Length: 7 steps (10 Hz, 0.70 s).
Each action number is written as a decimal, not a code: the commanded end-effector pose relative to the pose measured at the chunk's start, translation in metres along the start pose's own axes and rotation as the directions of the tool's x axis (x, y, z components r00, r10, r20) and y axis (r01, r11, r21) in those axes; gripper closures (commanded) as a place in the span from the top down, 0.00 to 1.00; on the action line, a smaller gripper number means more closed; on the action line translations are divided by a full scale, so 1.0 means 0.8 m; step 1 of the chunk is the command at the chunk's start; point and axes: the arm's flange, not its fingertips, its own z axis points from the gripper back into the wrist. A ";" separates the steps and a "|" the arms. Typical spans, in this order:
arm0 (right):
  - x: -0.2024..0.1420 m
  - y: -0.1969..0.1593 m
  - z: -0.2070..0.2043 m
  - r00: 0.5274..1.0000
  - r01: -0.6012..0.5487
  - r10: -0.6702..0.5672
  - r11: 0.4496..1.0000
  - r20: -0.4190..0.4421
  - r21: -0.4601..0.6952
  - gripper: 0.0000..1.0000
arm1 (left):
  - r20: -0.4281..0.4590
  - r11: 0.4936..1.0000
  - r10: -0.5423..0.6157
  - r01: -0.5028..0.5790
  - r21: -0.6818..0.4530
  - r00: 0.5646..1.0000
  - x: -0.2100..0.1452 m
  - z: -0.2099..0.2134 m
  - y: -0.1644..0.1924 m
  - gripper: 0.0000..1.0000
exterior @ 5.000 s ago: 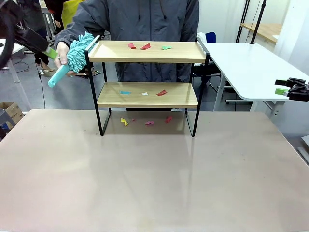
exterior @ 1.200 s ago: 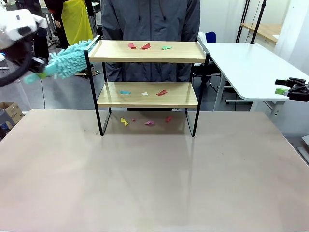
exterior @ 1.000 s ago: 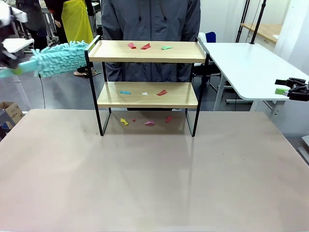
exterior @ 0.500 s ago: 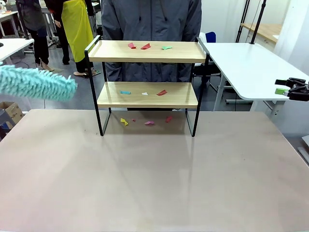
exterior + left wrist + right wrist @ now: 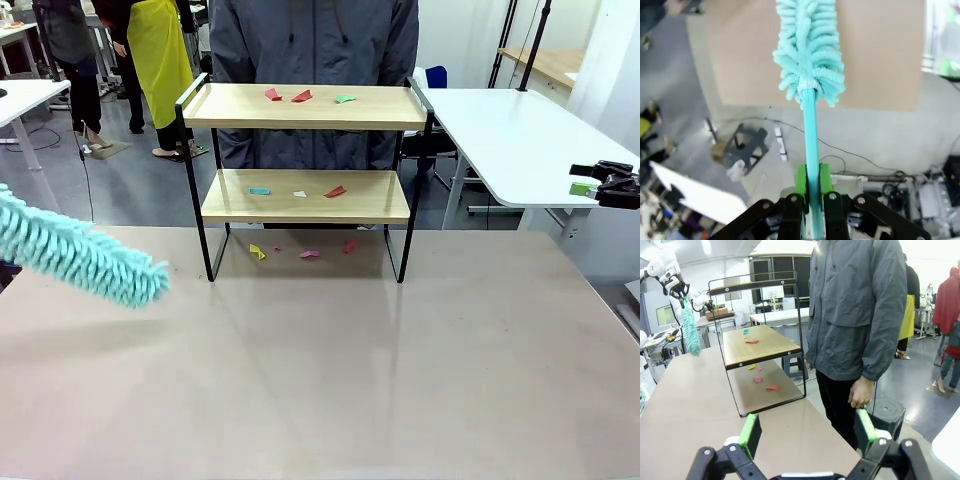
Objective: Clean the shelf.
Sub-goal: Clean the specific section of the Shelf indicated by the human with the Duster.
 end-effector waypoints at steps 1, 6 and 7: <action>0.007 0.003 -0.003 1.000 0.011 -0.011 1.000 -0.007 -0.003 1.00 | 0.005 0.991 -0.120 0.120 -0.052 0.993 0.006 -0.001 -0.010 0.13; 0.007 0.003 -0.003 1.000 0.011 -0.011 1.000 -0.007 -0.003 1.00 | 0.002 0.994 -0.102 0.102 -0.048 0.995 0.018 -0.007 -0.007 0.13; 0.007 0.003 -0.003 1.000 0.011 -0.011 1.000 -0.007 -0.003 1.00 | 0.002 0.994 -0.102 0.102 -0.048 0.995 0.018 -0.007 -0.007 0.13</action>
